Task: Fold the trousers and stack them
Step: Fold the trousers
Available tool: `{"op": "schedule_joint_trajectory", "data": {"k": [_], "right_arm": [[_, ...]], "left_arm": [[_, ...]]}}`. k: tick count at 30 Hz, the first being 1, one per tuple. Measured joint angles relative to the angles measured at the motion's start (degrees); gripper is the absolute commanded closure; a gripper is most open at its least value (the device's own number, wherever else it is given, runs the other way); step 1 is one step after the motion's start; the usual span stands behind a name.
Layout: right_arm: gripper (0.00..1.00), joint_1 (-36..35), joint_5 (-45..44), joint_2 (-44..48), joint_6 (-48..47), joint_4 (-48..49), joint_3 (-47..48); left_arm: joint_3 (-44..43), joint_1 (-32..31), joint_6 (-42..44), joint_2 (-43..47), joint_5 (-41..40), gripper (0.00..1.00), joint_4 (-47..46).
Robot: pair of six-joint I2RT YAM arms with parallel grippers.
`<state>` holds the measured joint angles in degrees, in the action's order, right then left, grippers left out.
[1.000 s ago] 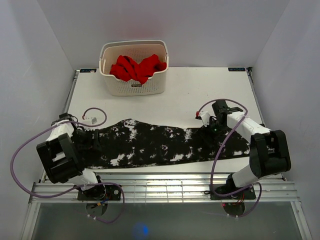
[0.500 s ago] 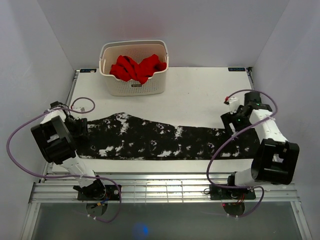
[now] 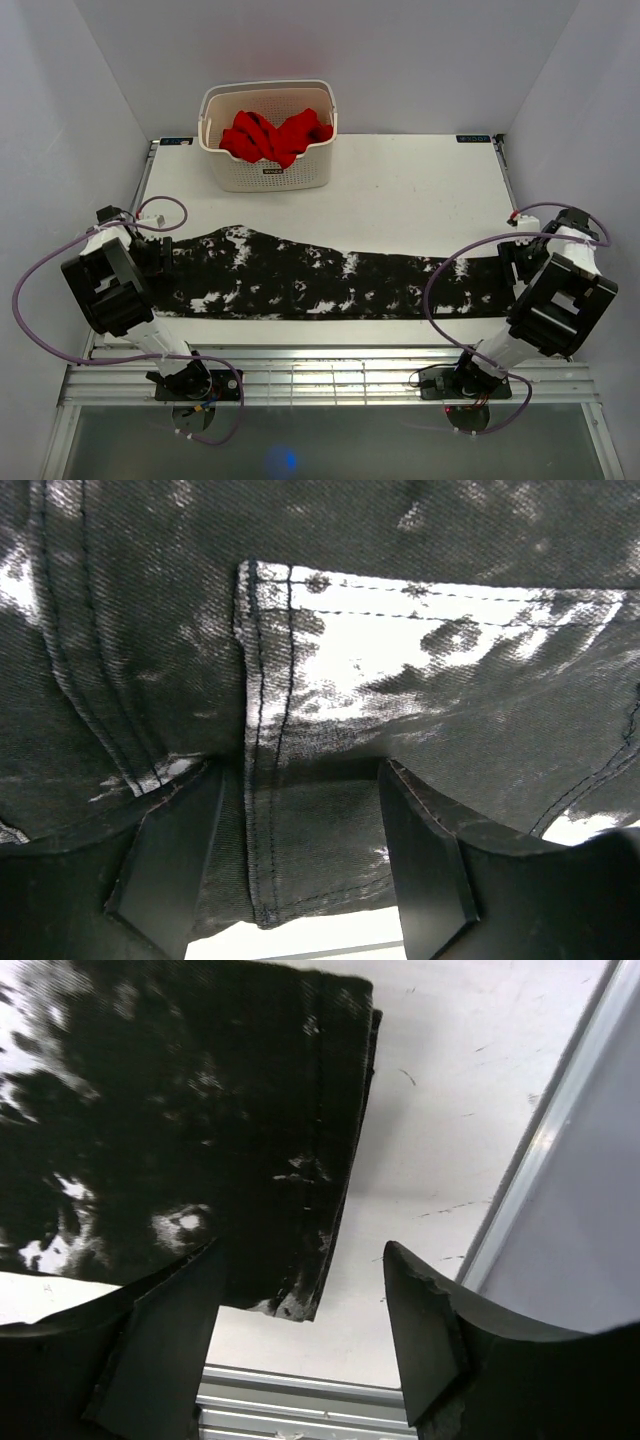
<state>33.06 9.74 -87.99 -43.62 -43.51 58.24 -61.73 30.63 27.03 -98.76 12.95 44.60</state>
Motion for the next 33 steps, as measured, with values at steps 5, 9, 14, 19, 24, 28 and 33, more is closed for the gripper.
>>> {"op": "schedule_joint_trajectory", "data": {"k": [5, 9, 14, 19, 24, 28, 33], "right_arm": [[0.35, 1.29, 1.33, -5.49, -0.5, 0.98, -0.76], [0.46, 1.29, 2.8, -7.17, -0.57, 2.05, -1.88], [0.92, 1.62, 5.38, -7.43, -0.87, 2.89, -2.29], [0.92, 2.29, 7.3, -7.54, -0.79, 0.33, -1.79], [0.92, 5.09, 8.48, -7.04, -1.84, -6.97, 5.55], [0.92, 8.72, 7.93, -6.29, -4.5, -9.68, 14.32], [0.92, 10.47, 10.05, -6.14, -6.8, -15.37, 21.49]], "left_arm": [[0.13, 0.02, 0.39, 0.28, -0.02, 0.21, -0.11], [0.2, 0.0, 0.59, 0.55, 0.2, 0.16, -0.11], [0.2, -0.09, 0.76, 0.9, 0.33, 0.12, -0.31], [0.31, -0.94, 1.01, 2.47, 0.94, 0.08, -0.33], [0.92, -1.7, 1.09, 6.86, 4.46, 0.02, -0.5], [1.27, -2.84, 1.25, 12.26, 7.39, 0.02, -0.55], [2.14, -4.76, 1.7, 16.79, 10.69, 0.02, -1.09]]}}
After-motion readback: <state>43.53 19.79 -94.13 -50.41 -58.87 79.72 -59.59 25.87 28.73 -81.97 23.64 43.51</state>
